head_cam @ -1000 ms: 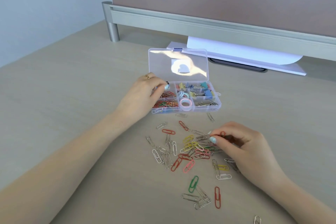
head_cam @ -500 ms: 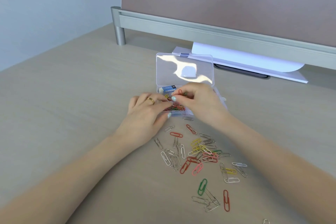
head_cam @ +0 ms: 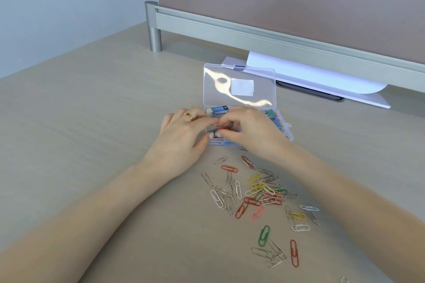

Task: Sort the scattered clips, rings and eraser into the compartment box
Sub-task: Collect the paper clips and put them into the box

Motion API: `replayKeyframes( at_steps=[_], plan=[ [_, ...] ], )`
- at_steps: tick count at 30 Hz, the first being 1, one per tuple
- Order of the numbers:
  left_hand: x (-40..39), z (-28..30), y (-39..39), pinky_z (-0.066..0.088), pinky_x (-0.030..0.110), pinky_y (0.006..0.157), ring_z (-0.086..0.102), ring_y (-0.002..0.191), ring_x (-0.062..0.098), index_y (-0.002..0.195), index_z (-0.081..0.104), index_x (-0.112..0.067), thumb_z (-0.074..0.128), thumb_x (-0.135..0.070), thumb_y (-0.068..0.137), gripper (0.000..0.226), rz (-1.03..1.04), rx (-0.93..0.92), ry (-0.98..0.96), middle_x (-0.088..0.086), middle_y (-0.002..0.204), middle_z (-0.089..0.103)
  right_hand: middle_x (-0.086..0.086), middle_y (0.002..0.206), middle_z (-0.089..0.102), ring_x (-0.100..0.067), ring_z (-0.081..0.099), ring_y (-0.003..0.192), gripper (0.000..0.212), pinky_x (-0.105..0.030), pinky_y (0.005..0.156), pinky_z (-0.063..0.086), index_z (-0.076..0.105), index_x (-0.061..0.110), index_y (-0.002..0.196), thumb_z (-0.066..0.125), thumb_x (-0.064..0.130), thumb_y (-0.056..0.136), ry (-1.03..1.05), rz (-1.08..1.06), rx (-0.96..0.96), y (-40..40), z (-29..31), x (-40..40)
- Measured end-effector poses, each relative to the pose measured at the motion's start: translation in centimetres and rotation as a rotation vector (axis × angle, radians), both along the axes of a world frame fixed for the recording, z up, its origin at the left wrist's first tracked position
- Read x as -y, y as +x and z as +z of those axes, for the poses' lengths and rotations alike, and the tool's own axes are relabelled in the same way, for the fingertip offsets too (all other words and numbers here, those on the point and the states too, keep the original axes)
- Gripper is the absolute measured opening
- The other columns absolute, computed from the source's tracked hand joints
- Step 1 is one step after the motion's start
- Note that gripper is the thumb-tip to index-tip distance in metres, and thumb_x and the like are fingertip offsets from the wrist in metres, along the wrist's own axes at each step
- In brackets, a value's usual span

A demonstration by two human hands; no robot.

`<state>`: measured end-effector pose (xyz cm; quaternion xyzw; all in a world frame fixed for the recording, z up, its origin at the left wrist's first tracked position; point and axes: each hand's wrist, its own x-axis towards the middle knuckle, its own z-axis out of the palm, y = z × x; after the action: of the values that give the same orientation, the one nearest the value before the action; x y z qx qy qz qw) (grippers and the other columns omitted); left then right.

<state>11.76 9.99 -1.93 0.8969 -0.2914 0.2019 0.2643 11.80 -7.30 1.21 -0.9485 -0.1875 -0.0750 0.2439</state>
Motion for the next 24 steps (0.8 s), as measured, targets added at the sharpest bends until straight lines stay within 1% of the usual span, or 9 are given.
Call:
replayKeyframes(
  at_steps=[5,9,12,14,16,19,21,23,24],
  plan=[
    [0.3,-0.3,-0.6,0.019,0.028,0.083,0.033,0.106,0.014,0.121,0.048,-0.031,0.031,-0.041,0.082,0.044,-0.014,0.004,0.157,0.000,0.118,0.055,0.000,0.081,0.061,-0.014,0.054,0.076,0.011,-0.034,0.072,0.046,0.070,0.019,0.090,0.063,0.022,0.081,0.028,-0.016,0.023,-0.5,-0.6,1.0],
    [0.3,-0.2,-0.6,0.021,0.032,0.084,0.032,0.108,0.016,0.118,0.052,-0.032,0.030,-0.043,0.083,0.043,-0.009,0.020,0.206,0.001,0.119,0.056,0.005,0.078,0.058,-0.010,0.053,0.074,0.013,-0.010,0.065,0.039,0.069,0.020,0.092,0.060,0.016,0.083,0.095,-0.049,0.045,-1.5,-0.6,1.7],
    [0.4,-0.4,-0.5,0.020,0.032,0.082,0.033,0.106,0.016,0.113,0.058,-0.030,0.029,-0.043,0.083,0.044,-0.001,0.038,0.238,0.001,0.116,0.058,0.001,0.085,0.062,-0.012,0.052,0.077,0.015,-0.016,0.073,0.038,0.069,0.019,0.094,0.059,0.016,0.084,0.022,-0.036,0.073,-1.9,-0.8,2.3],
    [0.3,-0.6,-0.5,0.020,0.032,0.083,0.033,0.106,0.016,0.112,0.059,-0.029,0.029,-0.044,0.083,0.045,0.003,0.018,0.248,0.000,0.116,0.058,0.001,0.094,0.063,-0.017,0.052,0.087,0.019,-0.026,0.084,0.038,0.069,0.019,0.099,0.057,0.023,0.085,-0.057,-0.021,0.065,-2.1,-1.1,2.7],
    [0.3,-0.4,-0.7,0.020,0.031,0.083,0.033,0.106,0.015,0.112,0.059,-0.028,0.028,-0.044,0.083,0.045,-0.003,0.003,0.245,-0.001,0.117,0.058,0.005,0.104,0.059,-0.017,0.049,0.099,0.025,-0.029,0.091,0.035,0.068,0.021,0.103,0.054,0.028,0.084,-0.069,-0.017,0.085,-2.6,-1.4,3.1],
    [0.4,0.4,-1.4,0.023,0.029,0.087,0.037,0.105,0.015,0.114,0.058,-0.022,0.033,-0.036,0.083,0.042,-0.083,0.018,0.208,0.000,0.117,0.059,0.012,0.108,0.053,-0.006,0.040,0.107,0.021,-0.018,0.095,0.027,0.066,0.024,0.105,0.056,0.026,0.086,0.030,-0.048,0.090,-4.1,-1.3,3.6],
    [0.6,1.1,-2.4,0.028,0.026,0.091,0.041,0.106,0.014,0.117,0.056,-0.016,0.034,-0.033,0.084,0.043,-0.173,-0.015,0.141,0.003,0.118,0.059,0.016,0.109,0.052,-0.003,0.041,0.108,0.023,-0.012,0.097,0.025,0.065,0.026,0.105,0.054,0.031,0.086,0.069,-0.044,0.065,-5.6,-1.3,4.4],
    [0.7,1.1,-3.7,0.027,0.021,0.094,0.040,0.111,0.012,0.125,0.049,-0.014,0.032,-0.041,0.085,0.051,-0.241,-0.105,0.115,0.004,0.125,0.056,0.020,0.114,0.050,-0.001,0.041,0.113,0.034,-0.015,0.100,0.026,0.062,0.027,0.111,0.047,0.041,0.085,0.056,-0.010,0.012,-7.1,-1.7,5.2],
    [0.7,0.8,-4.4,0.024,0.017,0.097,0.037,0.117,0.009,0.131,0.041,-0.017,0.029,-0.050,0.084,0.059,-0.261,-0.159,0.151,0.001,0.132,0.050,0.021,0.119,0.047,0.001,0.039,0.118,0.041,-0.015,0.103,0.025,0.059,0.028,0.117,0.043,0.046,0.084,0.036,0.015,-0.030,-7.9,-2.0,5.7]
  ],
)
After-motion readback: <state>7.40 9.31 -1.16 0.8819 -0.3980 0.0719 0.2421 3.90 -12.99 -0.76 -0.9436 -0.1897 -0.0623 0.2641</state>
